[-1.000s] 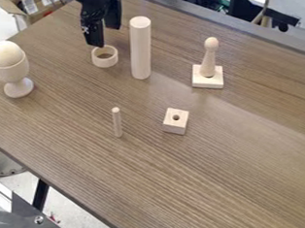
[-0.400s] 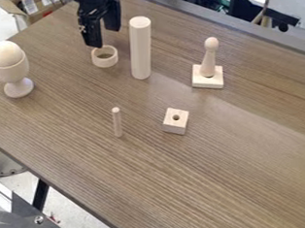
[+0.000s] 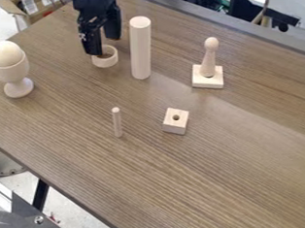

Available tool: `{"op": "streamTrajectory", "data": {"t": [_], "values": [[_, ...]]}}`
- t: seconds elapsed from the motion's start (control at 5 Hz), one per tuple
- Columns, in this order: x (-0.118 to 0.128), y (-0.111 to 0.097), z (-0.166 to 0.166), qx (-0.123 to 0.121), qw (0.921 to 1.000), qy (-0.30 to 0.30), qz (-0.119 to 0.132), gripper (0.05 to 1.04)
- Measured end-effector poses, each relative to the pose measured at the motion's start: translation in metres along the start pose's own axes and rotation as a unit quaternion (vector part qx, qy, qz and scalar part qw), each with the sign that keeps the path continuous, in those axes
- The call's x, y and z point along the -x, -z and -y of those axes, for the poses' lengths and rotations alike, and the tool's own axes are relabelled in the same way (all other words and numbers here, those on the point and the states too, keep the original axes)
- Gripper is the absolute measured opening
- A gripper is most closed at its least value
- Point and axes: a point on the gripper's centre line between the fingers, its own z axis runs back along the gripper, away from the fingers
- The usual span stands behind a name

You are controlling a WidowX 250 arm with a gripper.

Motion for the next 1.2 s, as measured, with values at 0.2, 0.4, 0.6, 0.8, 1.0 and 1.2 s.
{"op": "streamTrajectory", "data": {"t": [0.2,0.4,0.6,0.8,1.0,1.2], "values": [[0.003,0.01,-0.009,-0.012,0.9999,0.001,-0.006,0.999],[0.006,0.016,-0.017,-0.015,0.9998,-0.006,-0.015,0.964],[0.004,0.017,-0.024,0.004,0.9992,-0.029,-0.029,0.786],[-0.001,0.014,-0.024,0.002,0.9996,-0.026,-0.015,0.78],[-0.003,-0.019,-0.003,0.028,0.9994,-0.005,0.019,0.78],[0.013,-0.072,0.023,0.082,0.9948,0.031,0.053,0.78]]}}
